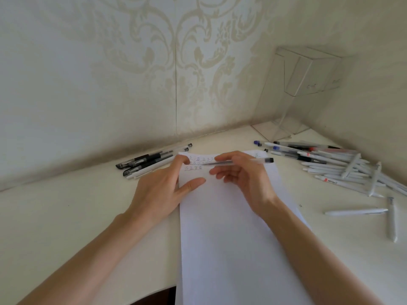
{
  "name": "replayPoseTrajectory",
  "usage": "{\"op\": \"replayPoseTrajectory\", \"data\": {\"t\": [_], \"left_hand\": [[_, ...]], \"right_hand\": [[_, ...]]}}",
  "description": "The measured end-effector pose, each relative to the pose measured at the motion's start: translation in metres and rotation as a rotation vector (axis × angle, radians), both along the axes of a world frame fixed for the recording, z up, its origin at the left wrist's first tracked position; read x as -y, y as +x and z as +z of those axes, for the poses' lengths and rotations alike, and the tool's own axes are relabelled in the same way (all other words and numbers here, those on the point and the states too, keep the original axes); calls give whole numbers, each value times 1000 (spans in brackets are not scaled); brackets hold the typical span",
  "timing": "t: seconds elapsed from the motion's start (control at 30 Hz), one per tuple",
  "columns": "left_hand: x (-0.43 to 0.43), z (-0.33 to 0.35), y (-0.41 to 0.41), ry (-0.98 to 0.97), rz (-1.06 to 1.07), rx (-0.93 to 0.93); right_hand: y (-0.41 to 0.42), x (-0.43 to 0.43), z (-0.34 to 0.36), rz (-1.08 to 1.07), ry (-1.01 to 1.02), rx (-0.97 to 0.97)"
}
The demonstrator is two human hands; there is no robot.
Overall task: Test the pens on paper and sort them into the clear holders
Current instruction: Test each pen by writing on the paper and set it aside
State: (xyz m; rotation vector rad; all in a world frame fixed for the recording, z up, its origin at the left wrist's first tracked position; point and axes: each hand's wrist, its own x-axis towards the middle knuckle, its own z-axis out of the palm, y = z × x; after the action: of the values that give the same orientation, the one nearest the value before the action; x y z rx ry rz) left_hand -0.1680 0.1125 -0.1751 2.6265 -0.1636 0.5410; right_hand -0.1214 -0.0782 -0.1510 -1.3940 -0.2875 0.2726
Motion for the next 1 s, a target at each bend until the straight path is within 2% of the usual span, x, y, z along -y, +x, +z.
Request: {"op": "replayPoseTrajectory", "data": {"t": [0.13, 0.27, 0.5, 0.83, 1.0], "left_hand": [[3, 2, -3, 90, -57, -33], [1, -6, 3, 242, -171, -30], [1, -12, 7, 260, -162, 0], [4, -6, 6, 247, -92, -124], [4, -7, 6, 242, -94, -101]], "right_hand": [[16, -5, 7, -234, -361, 94], [30, -25, 9, -260, -588, 110], [37, -39, -5, -236, -506, 167], [39, -40, -7, -235, -499, 216], [38, -41, -7, -226, -503, 206]]}}
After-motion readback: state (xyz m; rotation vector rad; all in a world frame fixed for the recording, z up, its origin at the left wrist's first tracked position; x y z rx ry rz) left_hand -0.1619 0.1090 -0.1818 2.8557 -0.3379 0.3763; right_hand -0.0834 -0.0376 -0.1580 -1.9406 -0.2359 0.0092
